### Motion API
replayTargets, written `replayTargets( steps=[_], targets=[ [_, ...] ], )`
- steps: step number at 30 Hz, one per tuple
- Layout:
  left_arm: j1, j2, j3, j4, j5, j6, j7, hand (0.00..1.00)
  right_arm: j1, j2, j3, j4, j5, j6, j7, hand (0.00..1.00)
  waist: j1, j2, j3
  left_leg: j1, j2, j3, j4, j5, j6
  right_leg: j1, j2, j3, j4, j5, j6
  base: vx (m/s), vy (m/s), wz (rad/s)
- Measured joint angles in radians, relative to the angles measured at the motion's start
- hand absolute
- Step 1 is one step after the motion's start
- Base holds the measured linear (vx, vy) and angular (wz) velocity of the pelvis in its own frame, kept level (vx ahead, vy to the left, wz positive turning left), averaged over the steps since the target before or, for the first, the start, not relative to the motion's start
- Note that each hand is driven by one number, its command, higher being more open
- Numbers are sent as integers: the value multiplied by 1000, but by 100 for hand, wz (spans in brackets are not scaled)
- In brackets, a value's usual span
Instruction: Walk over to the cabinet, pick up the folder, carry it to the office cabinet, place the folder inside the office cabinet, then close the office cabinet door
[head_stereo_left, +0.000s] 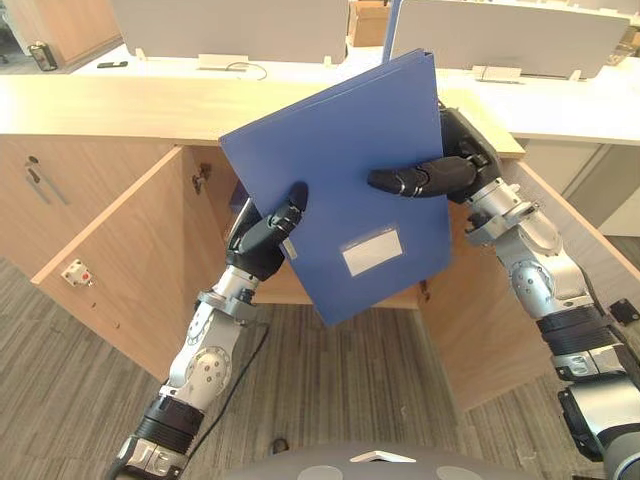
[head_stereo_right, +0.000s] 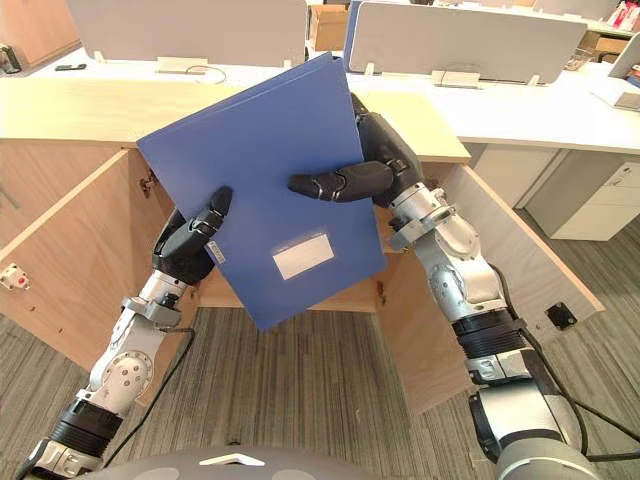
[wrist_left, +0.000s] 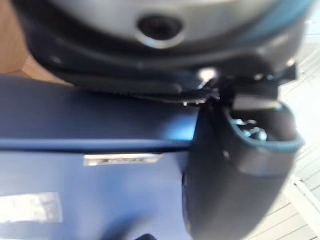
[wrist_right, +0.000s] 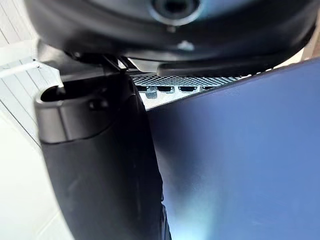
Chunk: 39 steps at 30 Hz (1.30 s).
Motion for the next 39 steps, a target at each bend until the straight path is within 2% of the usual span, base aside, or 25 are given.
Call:
replayTargets(
  steps=[4,5,13,14,17,18,25,28,32,39],
  targets=[
    [-14,11,-10,0,-14,-1,2,0,-25,-6,17,13,0,0,7,100,0,0,0,-1,1,0,0,3,0,3,2,0,-8,5,-2,0,0,0],
    [-17,14,-10,0,-14,-1,2,0,-27,-12,21,13,0,0,9,0,0,0,0,-1,2,0,0,3,0,3,3,0,-8,5,-2,0,0,0],
    [-25,23,-28,-1,-14,-2,8,0,-23,-58,77,6,-1,2,16,0,2,1,-1,5,3,4,0,10,-8,-8,11,1,23,-5,-20,-16,0,0],
    [-25,29,-31,-1,-14,-2,9,0,-8,-66,78,-8,0,3,23,0,3,1,-1,5,5,6,0,12,-9,-12,13,1,29,-13,-29,-55,-1,-3],
    [-25,57,-31,-1,-13,-1,9,0,62,-93,80,-69,15,6,38,0,3,2,-2,4,9,10,0,8,-17,-16,15,4,28,-14,-28,-57,4,-3],
    [-25,63,-33,-1,-11,2,9,100,94,-105,79,-96,39,5,38,0,3,4,-3,3,8,11,0,8,-17,-17,15,5,27,-14,-28,-40,14,-2],
    [-25,77,-56,-3,11,0,7,100,239,-87,60,-120,113,29,24,0,2,8,-24,-1,13,10,1,7,-16,-16,14,9,23,-13,-27,0,0,0],
    [-25,74,-54,-3,82,-27,19,100,310,17,34,-98,125,52,7,0,2,8,-24,-7,17,4,1,6,-16,-1,14,5,-12,2,-20,8,0,1],
    [-19,73,-54,-2,121,-22,33,100,361,104,12,-55,138,79,8,0,2,9,-23,-15,19,2,1,9,-13,-2,17,0,-24,10,-21,19,-5,2],
    [68,77,-97,101,105,51,17,100,454,157,3,-6,88,120,-11,0,1,8,-14,-16,22,-1,0,8,-15,-1,21,-1,-28,13,-19,24,-4,0]
  ],
)
